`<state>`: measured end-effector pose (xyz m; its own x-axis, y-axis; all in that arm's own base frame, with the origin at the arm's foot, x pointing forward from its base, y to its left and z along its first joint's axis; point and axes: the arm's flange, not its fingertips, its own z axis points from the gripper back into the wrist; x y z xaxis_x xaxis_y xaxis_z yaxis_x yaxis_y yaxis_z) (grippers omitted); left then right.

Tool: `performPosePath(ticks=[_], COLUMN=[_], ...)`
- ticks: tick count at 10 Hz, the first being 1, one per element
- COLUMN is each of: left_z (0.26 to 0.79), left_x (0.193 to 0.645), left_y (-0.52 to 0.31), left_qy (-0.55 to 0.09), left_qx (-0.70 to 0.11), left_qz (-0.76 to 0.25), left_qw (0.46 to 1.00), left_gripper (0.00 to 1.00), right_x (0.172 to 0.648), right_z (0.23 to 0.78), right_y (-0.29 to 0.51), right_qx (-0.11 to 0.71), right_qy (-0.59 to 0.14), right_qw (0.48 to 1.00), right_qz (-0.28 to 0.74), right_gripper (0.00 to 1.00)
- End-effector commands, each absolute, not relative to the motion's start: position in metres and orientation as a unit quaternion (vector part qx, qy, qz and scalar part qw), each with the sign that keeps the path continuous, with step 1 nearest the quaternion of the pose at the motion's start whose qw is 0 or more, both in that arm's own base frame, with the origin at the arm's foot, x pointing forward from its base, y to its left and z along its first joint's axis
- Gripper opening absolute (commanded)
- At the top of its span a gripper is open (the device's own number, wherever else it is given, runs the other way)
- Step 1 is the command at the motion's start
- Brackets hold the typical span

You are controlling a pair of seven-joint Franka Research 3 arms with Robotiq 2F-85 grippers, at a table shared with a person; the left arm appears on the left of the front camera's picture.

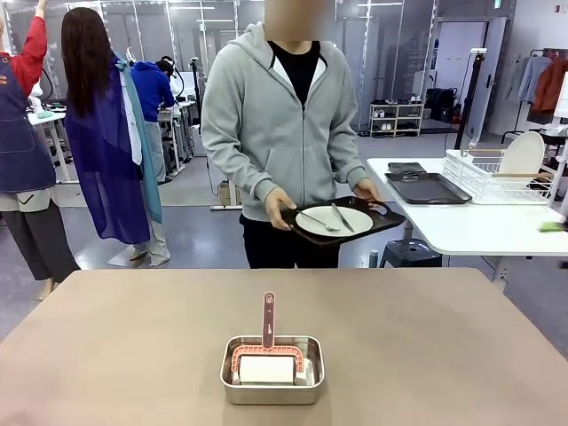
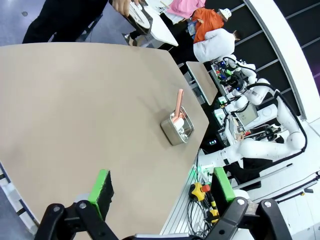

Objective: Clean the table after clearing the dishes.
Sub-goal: When the right (or left) Handle tray is removed, use the right hand (or left hand) to clean the right (or left) side of the table with the Lint Roller.

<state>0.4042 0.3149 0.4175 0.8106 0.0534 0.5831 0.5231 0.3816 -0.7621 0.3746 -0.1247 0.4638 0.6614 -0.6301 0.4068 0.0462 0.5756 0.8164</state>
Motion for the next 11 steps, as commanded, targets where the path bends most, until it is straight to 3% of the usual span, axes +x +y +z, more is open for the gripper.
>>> performPosePath(ticks=[1, 5, 11], left_z=[0.421, 0.421, 0.421], left_x=[0.401, 0.401, 0.401], left_y=[0.312, 0.312, 0.312], left_qy=[-0.270, -0.270, -0.270], left_qx=[-0.529, -0.529, -0.529], left_qz=[-0.139, -0.139, -0.139], left_qw=[0.792, 0.792, 0.792], left_gripper=[1.00, 1.00, 1.00], right_x=[0.419, 0.488, 0.505], right_z=[0.501, 0.525, 0.480], right_y=[-0.044, 0.135, 0.314], right_qx=[0.356, 0.290, 0.227], right_qy=[-0.334, -0.282, -0.155], right_qw=[0.862, 0.913, 0.921], right_qz=[-0.135, 0.059, 0.276], right_gripper=[1.00, 1.00, 1.00])
